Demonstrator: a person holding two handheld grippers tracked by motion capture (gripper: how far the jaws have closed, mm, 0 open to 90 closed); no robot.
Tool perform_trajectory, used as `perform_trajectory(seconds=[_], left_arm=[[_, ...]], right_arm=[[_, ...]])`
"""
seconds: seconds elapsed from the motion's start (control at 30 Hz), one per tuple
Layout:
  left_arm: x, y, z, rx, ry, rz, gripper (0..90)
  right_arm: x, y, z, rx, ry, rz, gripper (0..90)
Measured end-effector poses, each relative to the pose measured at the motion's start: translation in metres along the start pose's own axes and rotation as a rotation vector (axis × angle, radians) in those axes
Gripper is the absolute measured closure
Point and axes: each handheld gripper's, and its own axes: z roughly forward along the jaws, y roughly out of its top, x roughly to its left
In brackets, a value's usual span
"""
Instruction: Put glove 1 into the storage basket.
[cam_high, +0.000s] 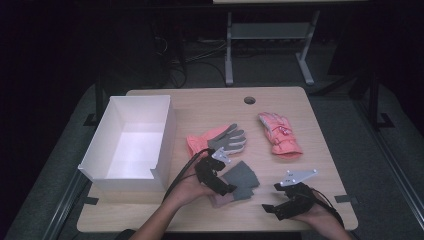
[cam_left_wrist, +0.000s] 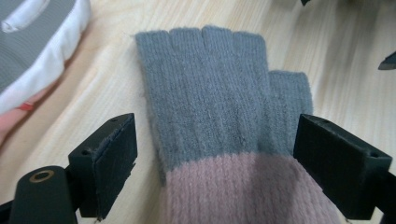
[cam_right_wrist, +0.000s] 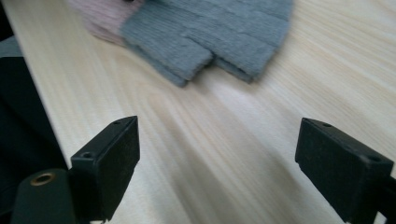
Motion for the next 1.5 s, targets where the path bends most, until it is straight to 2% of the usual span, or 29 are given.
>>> perform_trajectory(seconds=[0.03,0.1,0.17,0.2,0.23,0.3,0.4,0.53,0.6,0.73,0.8,0.9,1.07,1.3,1.5], left_arm=[[-0.001,-0.001,0.003,-0.008,-0.001,-0.016,13.1],[-0.002,-0.003,0.01,-0.002,0.007,-0.021,12.9],[-0.003,-0.005,0.015,0.01,0.008,-0.018,12.8],[-0.002,-0.005,0.017,0.026,0.01,0.002,12.8],[-0.003,-0.006,0.018,0.02,0.011,-0.008,12.8],[-0.005,-0.007,0.02,0.013,0.014,-0.017,12.7],[-0.004,-0.007,0.021,0.036,0.008,-0.015,13.2],[-0.004,-0.007,0.022,0.04,0.003,-0.017,15.0],[-0.004,-0.006,0.02,0.047,-0.008,-0.01,22.4],[-0.006,-0.005,0.018,0.051,-0.033,-0.023,36.0],[-0.004,-0.004,0.017,0.061,-0.066,-0.03,45.9],[-0.002,-0.003,0.017,0.066,-0.106,-0.045,55.3],[-0.003,0.0,0.012,0.052,-0.116,-0.058,60.3],[0.002,0.005,-0.002,0.052,-0.107,-0.078,61.6],[0.004,0.014,-0.015,0.027,-0.1,-0.101,62.3]], right_arm=[[0.0,0.0,0.0,0.001,-0.005,0.0,13.5],[-0.001,0.0,0.0,-0.011,-0.009,-0.008,13.3],[-0.001,0.0,-0.001,-0.016,-0.015,-0.002,13.3],[-0.001,0.0,-0.002,-0.018,-0.015,0.0,13.2],[-0.003,0.0,-0.001,-0.022,-0.023,-0.011,13.2],[-0.003,0.0,-0.001,-0.023,-0.021,-0.001,13.3],[-0.002,0.001,-0.002,-0.026,-0.026,0.003,13.3],[-0.004,0.002,-0.003,-0.038,-0.035,0.006,13.3],[-0.004,0.001,-0.003,-0.042,-0.041,0.018,13.3],[-0.004,0.0,-0.004,-0.043,-0.046,0.018,13.3],[-0.004,0.001,-0.004,-0.045,-0.047,0.021,13.3],[-0.004,0.001,-0.003,-0.05,-0.05,0.025,13.3],[-0.006,0.0,-0.003,-0.059,-0.06,0.041,13.3],[-0.005,-0.001,-0.004,-0.066,-0.067,0.042,13.3],[-0.005,-0.001,-0.002,-0.073,-0.07,0.043,13.3]])
